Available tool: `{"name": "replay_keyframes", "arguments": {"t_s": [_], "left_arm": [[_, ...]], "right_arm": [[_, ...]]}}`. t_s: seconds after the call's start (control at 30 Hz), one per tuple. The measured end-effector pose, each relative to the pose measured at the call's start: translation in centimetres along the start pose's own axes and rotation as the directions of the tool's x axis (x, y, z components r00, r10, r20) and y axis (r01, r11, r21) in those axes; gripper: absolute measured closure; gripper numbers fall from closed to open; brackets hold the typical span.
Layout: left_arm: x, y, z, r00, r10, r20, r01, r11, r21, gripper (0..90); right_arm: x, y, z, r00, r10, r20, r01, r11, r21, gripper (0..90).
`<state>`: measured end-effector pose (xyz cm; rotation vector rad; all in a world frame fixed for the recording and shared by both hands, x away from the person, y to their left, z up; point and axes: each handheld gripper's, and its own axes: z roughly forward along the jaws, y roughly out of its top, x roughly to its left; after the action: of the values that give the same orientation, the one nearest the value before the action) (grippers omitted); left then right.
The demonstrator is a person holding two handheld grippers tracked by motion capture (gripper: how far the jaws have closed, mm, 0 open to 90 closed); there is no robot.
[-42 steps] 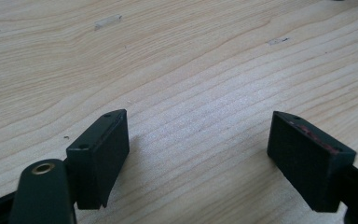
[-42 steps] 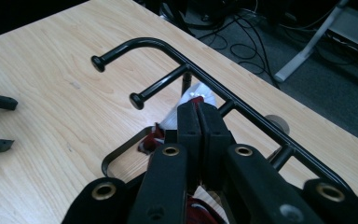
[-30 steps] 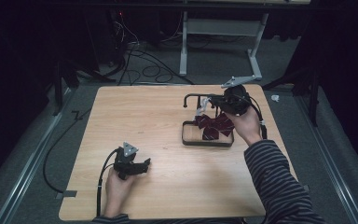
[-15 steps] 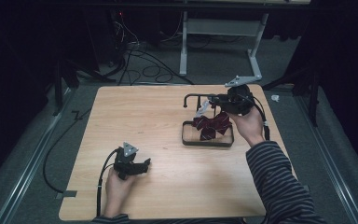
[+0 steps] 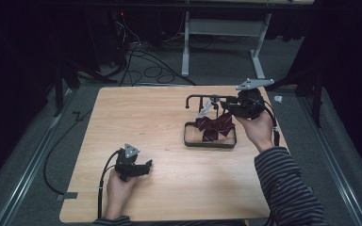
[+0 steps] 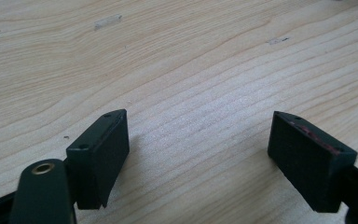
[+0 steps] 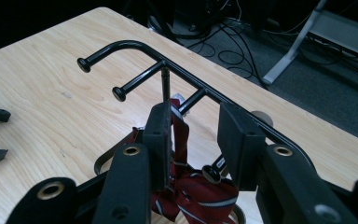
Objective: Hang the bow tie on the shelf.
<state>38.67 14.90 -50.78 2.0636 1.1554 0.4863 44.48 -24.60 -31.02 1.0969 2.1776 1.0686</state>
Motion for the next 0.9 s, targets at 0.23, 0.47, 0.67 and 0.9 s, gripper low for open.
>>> {"name": "replay_keyframes", "arguments": {"t_s": [0.23, 0.47, 0.67, 0.9], "left_arm": [[0.0, 0.0, 0.0, 1.0000, 0.000, 0.000, 0.000, 1.0000, 0.000, 20.9], [0.0, 0.0, 0.0, 1.0000, -0.001, 0.005, 0.001, 1.0000, -0.001, 21.4], [0.0, 0.0, 0.0, 1.0000, 0.000, 0.004, 0.000, 1.0000, 0.000, 21.5], [0.0, 0.0, 0.0, 1.0000, -0.001, 0.005, 0.001, 1.0000, -0.001, 21.5]], "right_arm": [[-0.4, -0.6, -1.0, 0.9997, 0.024, -0.010, -0.024, 0.999, -0.022, 63.6], [-0.9, -1.4, -1.6, 0.9987, 0.050, -0.012, -0.050, 0.998, -0.023, 62.7], [-1.3, -2.0, -2.1, 0.9976, 0.067, -0.017, -0.068, 0.997, -0.036, 62.3], [-1.5, -2.7, -2.9, 0.9966, 0.079, -0.021, -0.080, 0.996, -0.046, 62.0]]}}
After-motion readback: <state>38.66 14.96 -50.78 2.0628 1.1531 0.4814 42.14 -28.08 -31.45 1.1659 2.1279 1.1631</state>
